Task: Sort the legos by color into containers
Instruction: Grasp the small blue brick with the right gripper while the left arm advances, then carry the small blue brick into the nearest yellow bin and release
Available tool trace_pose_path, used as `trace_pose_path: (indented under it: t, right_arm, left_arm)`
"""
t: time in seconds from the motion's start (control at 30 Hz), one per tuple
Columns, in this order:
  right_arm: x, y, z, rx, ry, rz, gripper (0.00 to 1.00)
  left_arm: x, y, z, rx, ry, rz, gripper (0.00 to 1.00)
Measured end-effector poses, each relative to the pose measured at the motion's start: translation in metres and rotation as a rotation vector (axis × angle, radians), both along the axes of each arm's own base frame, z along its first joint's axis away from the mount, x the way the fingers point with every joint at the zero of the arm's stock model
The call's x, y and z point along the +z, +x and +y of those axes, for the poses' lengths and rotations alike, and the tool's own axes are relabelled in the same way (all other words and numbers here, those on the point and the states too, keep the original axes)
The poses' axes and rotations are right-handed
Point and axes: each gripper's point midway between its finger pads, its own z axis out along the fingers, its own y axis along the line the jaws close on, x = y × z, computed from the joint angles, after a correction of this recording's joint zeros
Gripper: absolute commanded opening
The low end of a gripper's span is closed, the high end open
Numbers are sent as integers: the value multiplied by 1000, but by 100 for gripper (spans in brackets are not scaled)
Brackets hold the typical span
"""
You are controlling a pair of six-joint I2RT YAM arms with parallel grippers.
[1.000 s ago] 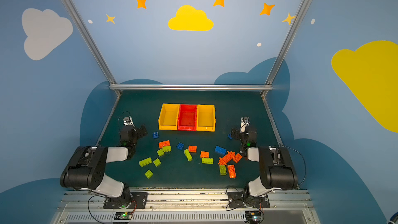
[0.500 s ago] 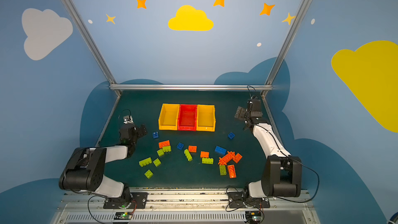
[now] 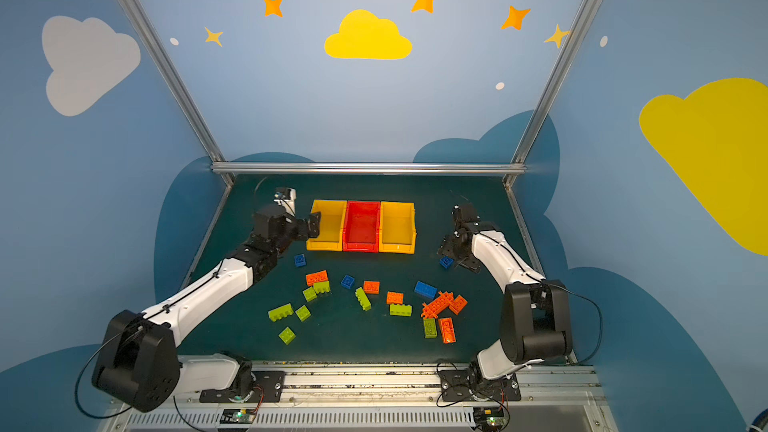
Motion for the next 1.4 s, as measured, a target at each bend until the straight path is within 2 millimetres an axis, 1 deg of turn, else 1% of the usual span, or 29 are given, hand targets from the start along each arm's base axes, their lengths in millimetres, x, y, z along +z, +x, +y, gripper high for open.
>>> trace_pose_path:
  t: [0.1, 0.2, 0.3, 0.37, 0.53, 0.67, 0.77, 0.9, 0.97, 1.07, 1.2, 1.3, 1.4]
  right_arm:
    - [-7, 1, 5, -29, 23, 26, 81]
    - [-13, 5, 8, -54, 30, 48, 78]
    - [-19, 13, 9, -73, 30, 64, 71]
    - [-24, 17, 10, -82, 29, 78, 66]
    - [-41, 23, 14, -91, 36, 125, 60]
    - [-51, 26, 16, -98, 40, 154, 51]
    - [-55, 31, 18, -97, 44, 163, 44]
    - [-58, 34, 20, -91, 47, 171, 30]
    - [-57, 33, 19, -85, 42, 176, 26]
    - [-53, 34, 18, -62, 29, 178, 25]
    - [-39, 40, 16, -20, -2, 168, 25]
    - [-20, 52, 19, 20, -21, 137, 25]
    - [6, 66, 31, 73, -19, 84, 26]
  left_arm:
    - [-4, -7, -38, -92, 1, 25, 100]
    - [-6, -12, -67, -159, 6, 40, 100]
    - [-7, -17, -85, -212, 14, 46, 100]
    - [-7, -20, -91, -230, 19, 49, 100]
    - [-7, -21, -95, -252, 34, 53, 100]
    - [-8, -20, -96, -260, 48, 54, 100]
    - [-9, -21, -96, -262, 55, 57, 100]
    - [-11, -21, -95, -266, 66, 61, 100]
    - [-12, -21, -94, -263, 70, 64, 100]
    - [-13, -20, -92, -252, 78, 66, 100]
    - [-13, -18, -87, -218, 89, 63, 100]
    - [-13, -15, -81, -181, 93, 59, 100]
    - [-11, -13, -76, -148, 100, 52, 100]
